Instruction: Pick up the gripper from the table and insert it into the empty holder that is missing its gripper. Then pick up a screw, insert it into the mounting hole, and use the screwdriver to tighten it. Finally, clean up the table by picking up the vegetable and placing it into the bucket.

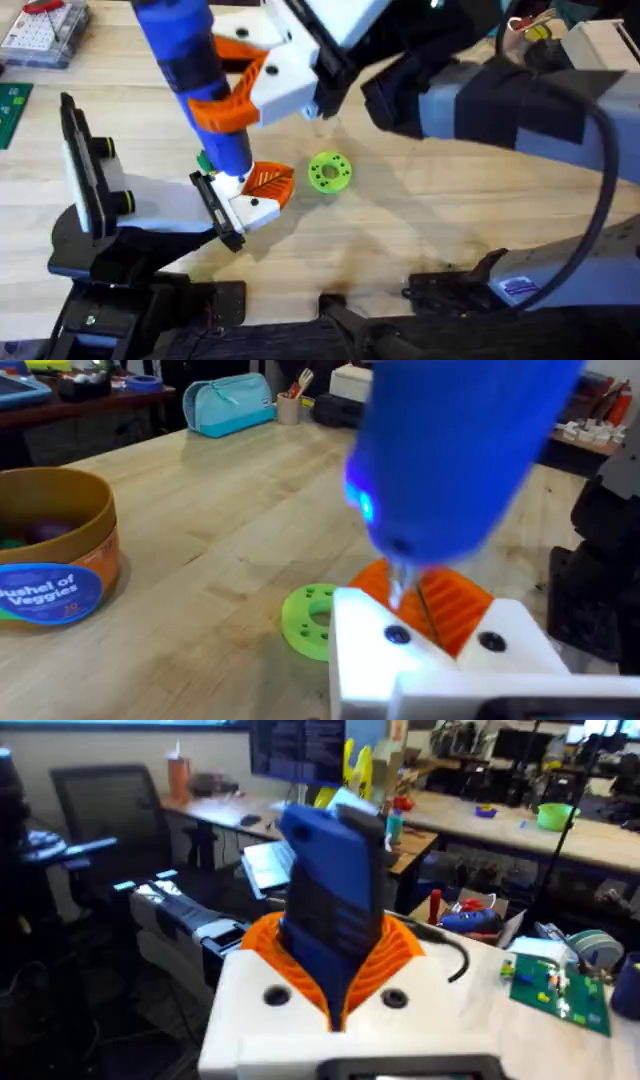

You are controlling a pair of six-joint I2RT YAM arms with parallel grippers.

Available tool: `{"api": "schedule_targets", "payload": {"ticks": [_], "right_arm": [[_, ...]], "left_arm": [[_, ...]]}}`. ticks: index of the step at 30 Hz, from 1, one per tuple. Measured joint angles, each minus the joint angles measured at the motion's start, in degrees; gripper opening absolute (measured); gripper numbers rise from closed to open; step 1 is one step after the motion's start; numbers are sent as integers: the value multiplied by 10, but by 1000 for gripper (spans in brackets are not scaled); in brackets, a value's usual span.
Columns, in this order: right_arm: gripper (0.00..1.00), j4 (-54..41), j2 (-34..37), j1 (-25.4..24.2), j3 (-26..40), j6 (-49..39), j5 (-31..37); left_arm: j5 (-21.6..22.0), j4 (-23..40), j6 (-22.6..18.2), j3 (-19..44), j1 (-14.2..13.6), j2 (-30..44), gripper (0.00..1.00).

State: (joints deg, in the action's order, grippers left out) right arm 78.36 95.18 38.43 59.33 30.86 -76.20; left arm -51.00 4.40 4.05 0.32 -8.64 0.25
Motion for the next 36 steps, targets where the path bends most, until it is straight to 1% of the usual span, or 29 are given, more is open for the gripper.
{"api": "schedule_targets", "payload": {"ticks": [3,8,10,12,14,19,21,24,28,31,34,36], "right_arm": [[26,-25,7,-14,77,20,-22],[26,-134,8,-40,230,32,-43],[26,-182,6,-46,270,24,-50],[26,-219,4,-48,291,15,-61],[26,-257,4,-49,301,5,-69],[25,-333,4,-62,303,-16,-91],[25,-352,7,-75,304,-23,-107],[25,-377,17,-99,305,-29,-109],[25,-396,55,-137,306,-32,-107],[25,-427,94,-156,306,-38,-86],[25,-472,128,-158,306,-67,-38],[25,-573,141,-154,308,-117,20]], "left_arm": [[0,0,0,0,0,0,4],[0,0,0,0,0,0,4],[0,0,0,0,0,0,4],[0,0,0,0,0,0,4],[0,0,0,0,0,0,4],[0,0,0,0,0,0,4],[0,0,0,0,0,0,4],[0,0,0,0,0,0,4],[0,0,0,0,0,0,4],[0,0,0,0,0,0,4],[0,0,0,0,0,0,4],[0,0,0,0,0,0,4]]}}
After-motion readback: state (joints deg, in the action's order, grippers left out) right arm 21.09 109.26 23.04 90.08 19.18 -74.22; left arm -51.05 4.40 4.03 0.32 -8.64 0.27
